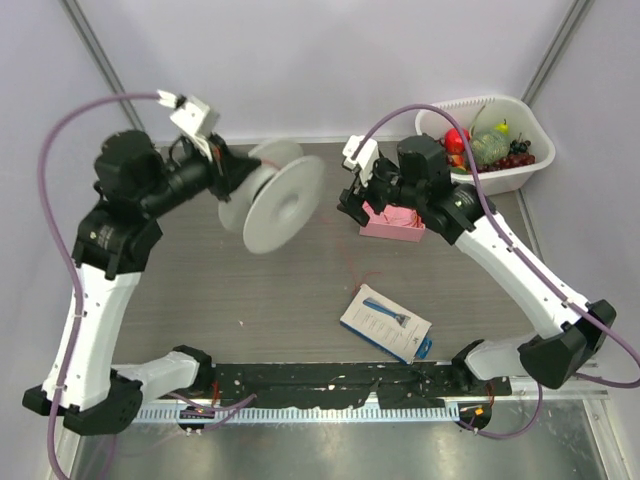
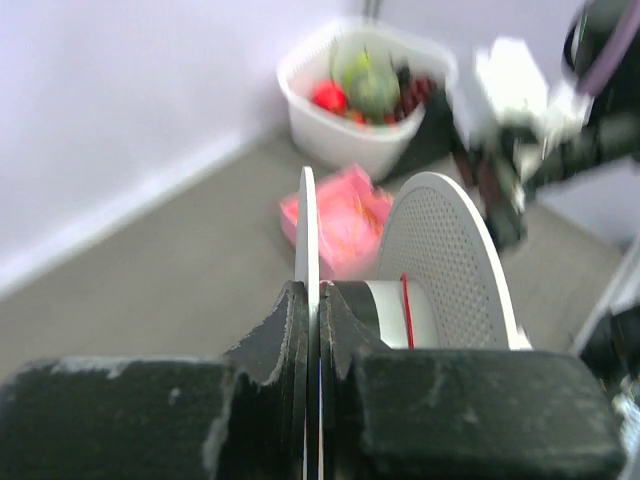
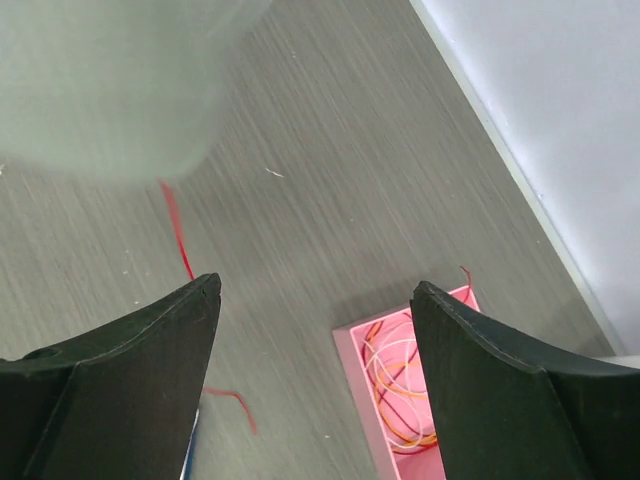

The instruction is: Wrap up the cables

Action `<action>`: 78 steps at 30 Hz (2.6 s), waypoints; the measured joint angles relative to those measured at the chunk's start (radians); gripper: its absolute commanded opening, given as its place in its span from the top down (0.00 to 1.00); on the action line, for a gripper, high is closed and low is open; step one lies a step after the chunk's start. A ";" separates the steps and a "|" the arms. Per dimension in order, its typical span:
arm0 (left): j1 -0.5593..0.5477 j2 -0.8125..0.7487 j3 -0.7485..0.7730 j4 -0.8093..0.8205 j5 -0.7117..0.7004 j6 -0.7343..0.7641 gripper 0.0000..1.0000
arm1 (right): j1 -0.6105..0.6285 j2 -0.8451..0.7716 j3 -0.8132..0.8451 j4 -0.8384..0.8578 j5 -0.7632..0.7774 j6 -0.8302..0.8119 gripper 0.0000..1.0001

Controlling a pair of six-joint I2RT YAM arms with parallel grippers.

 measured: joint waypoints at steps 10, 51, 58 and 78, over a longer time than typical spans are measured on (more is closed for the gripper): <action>0.002 0.174 0.468 -0.015 -0.092 -0.181 1.00 | -0.002 -0.089 -0.143 0.106 -0.098 0.103 0.18; 0.037 0.156 0.406 0.247 -0.179 -0.494 1.00 | 0.047 0.018 -0.659 0.882 0.098 0.396 0.16; 0.037 0.151 0.380 0.267 -0.179 -0.501 1.00 | 0.043 0.128 -0.621 0.930 0.045 0.527 0.54; 0.037 0.152 0.364 0.269 -0.365 -0.447 1.00 | 0.026 0.099 -0.694 0.865 -0.054 0.606 0.99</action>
